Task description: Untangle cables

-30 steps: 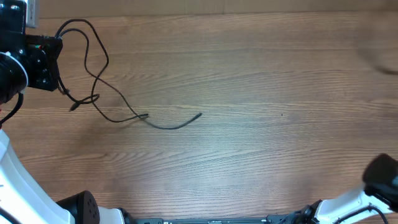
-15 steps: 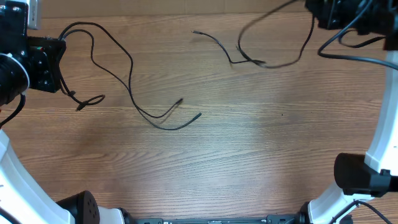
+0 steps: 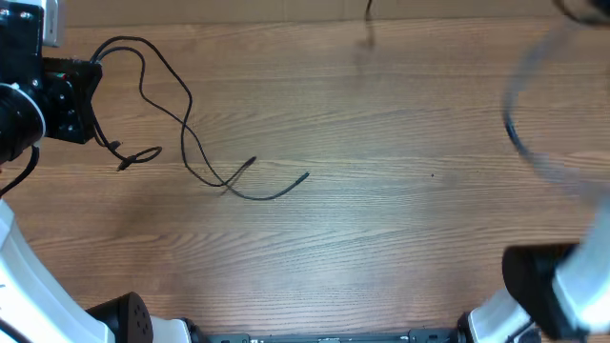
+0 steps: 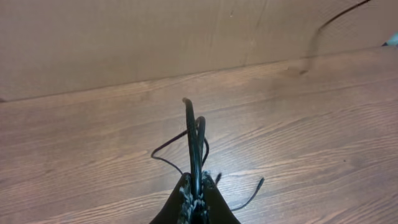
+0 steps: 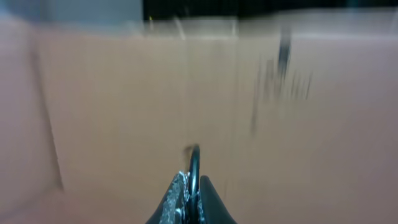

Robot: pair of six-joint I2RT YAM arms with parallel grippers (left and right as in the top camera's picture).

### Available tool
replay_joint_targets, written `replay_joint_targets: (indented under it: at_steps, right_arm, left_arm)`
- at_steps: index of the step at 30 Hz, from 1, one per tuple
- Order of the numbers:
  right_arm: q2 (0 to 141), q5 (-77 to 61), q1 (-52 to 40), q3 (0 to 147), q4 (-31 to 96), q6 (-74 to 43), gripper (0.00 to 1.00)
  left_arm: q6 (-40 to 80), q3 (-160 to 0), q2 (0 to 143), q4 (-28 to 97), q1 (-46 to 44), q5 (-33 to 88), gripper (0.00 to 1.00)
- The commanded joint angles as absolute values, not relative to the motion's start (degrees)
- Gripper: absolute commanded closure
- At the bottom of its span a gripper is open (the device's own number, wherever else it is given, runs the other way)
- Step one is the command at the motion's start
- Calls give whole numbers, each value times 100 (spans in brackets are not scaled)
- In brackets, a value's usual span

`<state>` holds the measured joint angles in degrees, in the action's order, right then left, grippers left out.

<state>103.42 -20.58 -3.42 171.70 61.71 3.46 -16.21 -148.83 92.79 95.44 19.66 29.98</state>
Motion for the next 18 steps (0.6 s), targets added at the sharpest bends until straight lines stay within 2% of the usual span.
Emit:
replay_joint_targets:
  at_steps: [1,4,9,15,18]
  right_arm:
    - [10510,-1306,-346,17087,6860,650,96]
    - [11150,-1083,-346,15998,7675,602,96]
    - [11712,-1461,-567,14643,7422,607,96]
    - [10718,-1459,-808,16556,6945,607,96]
    - [10401,-1153,-694,17058,6930,644,96]
  left_arm:
    - [-1632,-14903,9225,9535,2021,3111,96]
    - [-1632,-14903,9251,9561,2021,3114,96]
    - [-1632,-14903,9258,9581,2023,3111,96]
    - [-1671,-14899,9258,9579,2021,3111,96]
    - [-1671,-14899,9258,9579,2021,3114,96]
